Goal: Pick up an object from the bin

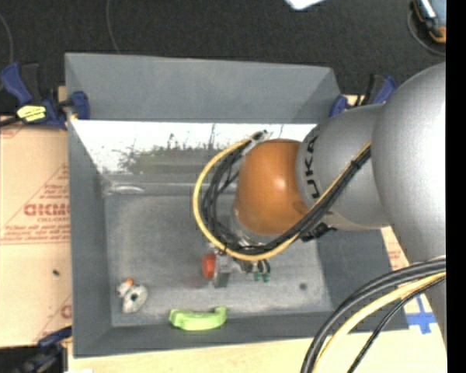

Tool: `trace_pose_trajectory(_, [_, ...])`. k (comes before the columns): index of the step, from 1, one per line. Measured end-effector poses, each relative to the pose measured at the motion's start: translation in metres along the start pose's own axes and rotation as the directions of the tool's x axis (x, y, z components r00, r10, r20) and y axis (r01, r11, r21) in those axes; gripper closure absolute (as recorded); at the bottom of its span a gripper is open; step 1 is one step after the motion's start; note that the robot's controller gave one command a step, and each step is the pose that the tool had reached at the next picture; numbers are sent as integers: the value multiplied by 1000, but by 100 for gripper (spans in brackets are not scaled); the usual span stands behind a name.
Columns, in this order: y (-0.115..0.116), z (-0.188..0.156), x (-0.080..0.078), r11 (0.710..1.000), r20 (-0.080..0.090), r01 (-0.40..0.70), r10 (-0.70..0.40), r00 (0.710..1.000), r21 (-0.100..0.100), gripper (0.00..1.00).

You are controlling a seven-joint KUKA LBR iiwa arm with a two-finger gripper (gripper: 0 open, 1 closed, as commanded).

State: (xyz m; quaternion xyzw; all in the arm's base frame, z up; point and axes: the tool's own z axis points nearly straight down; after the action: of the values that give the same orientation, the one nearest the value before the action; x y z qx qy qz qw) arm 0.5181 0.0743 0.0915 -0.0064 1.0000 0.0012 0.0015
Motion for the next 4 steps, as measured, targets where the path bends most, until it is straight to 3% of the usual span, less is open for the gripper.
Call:
trace_pose_trajectory(1, [0,-23,1,1000,-3,0,0,1000,0,100])
trace_pose_trajectory(2, [0,-38,-2,1000,7,0,0,1000,-1,100])
trace_pose_trajectory(4, [0,-53,-1,1000,0,0,0,1000,-1,100])
